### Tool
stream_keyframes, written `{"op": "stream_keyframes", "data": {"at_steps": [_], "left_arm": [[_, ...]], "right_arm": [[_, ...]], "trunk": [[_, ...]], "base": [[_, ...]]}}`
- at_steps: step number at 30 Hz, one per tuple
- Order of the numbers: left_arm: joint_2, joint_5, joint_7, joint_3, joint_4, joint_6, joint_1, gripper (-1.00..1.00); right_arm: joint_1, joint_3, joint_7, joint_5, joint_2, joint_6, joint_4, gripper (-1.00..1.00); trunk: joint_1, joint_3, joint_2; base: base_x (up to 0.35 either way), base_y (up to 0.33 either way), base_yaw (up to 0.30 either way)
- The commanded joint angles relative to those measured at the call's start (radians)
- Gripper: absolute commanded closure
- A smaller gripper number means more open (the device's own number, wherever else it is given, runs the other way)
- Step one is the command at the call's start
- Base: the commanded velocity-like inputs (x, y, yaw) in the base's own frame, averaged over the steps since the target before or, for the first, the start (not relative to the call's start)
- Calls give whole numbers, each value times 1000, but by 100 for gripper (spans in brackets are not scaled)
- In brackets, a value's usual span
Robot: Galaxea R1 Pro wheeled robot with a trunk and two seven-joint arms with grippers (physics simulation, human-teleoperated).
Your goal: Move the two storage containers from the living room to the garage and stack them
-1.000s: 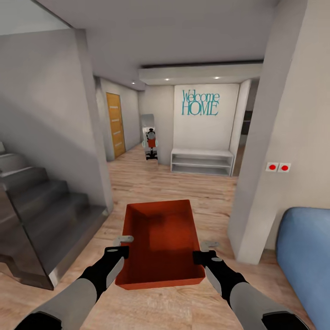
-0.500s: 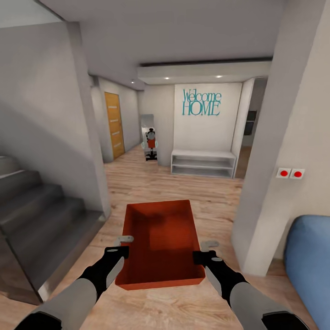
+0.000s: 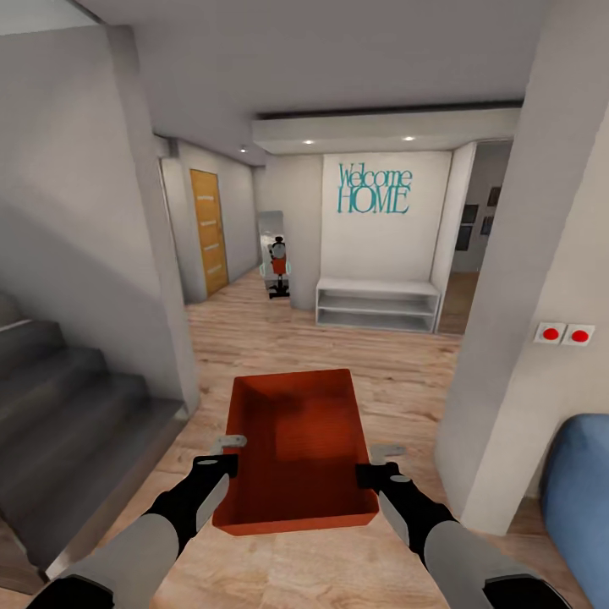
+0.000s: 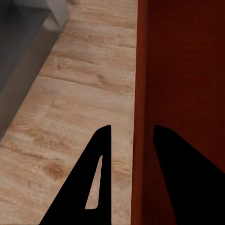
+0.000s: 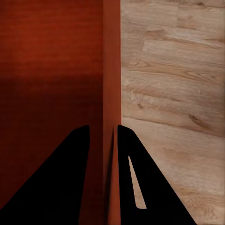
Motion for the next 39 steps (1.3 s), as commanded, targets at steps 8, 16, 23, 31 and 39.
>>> {"op": "stream_keyframes", "data": {"at_steps": [8,16,23,31,39], "left_arm": [[3,5,18,-30,-4,-72,-1,100],[3,5,18,-30,-4,-72,-1,100],[3,5,18,-30,-4,-72,-1,100],[4,5,18,-30,-4,-72,-1,100],[4,5,18,-30,-4,-72,-1,100]], "right_arm": [[0,21,-14,-20,-1,6,1,100],[0,22,-13,-19,4,7,2,100],[0,22,-13,-19,6,4,2,100],[0,22,-13,-19,6,2,2,100],[0,22,-13,-19,6,2,2,100]], "trunk": [[1,0,-1],[1,0,-1],[1,0,-1],[1,0,-1],[1,0,-1]], "base": [[322,0,0],[322,0,0],[322,0,0],[322,0,0],[322,0,0]]}}
